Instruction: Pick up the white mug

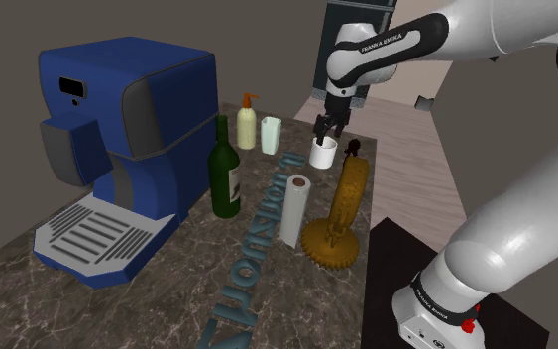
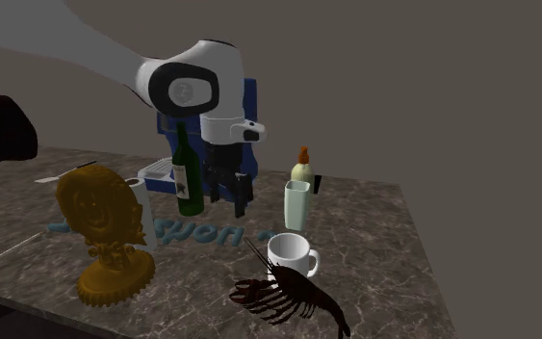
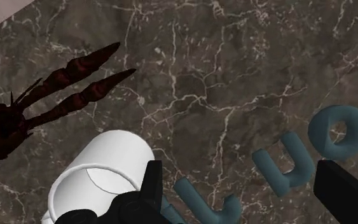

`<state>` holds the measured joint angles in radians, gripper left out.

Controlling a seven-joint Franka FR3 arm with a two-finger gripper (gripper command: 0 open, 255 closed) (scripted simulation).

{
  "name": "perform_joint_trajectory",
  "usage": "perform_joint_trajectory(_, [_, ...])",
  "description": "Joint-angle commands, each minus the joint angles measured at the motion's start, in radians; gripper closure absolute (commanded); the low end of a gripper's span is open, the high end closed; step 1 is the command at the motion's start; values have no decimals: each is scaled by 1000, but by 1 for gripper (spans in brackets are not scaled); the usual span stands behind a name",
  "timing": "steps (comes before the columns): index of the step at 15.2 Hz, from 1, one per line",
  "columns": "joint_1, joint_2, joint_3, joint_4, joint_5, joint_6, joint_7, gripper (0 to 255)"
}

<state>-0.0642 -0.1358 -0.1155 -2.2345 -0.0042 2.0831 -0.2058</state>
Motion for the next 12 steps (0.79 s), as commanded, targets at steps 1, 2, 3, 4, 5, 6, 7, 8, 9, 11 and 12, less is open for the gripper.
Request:
perform_joint_trajectory(1, [-8, 87, -12, 55, 4, 30, -16, 0])
perform_joint_trajectory(2, [-12, 124, -17, 79, 7, 43, -22, 0])
perform_joint_trajectory(3, [-16, 162, -21, 104, 10, 54, -29, 0])
perform_joint_trajectory(4, [-20, 200, -25, 131, 14, 64, -35, 0])
perform_joint_trajectory(5, [-25, 238, -28, 158, 17, 73, -41, 0])
perform_joint_trajectory(6, [-30, 276, -31, 187, 22, 81, -47, 0])
perform_joint_trajectory(7, [-35, 314, -34, 217, 26, 88, -53, 0])
perform_joint_trajectory(8, [-40, 352, -36, 249, 31, 94, -58, 0])
perform_joint_trajectory(9, [-46, 390, -38, 281, 35, 98, -64, 0])
perform_joint_trajectory(11, [-48, 404, -38, 283, 37, 111, -66, 0])
perform_joint_trajectory(12, [-48, 411, -37, 278, 39, 122, -66, 0])
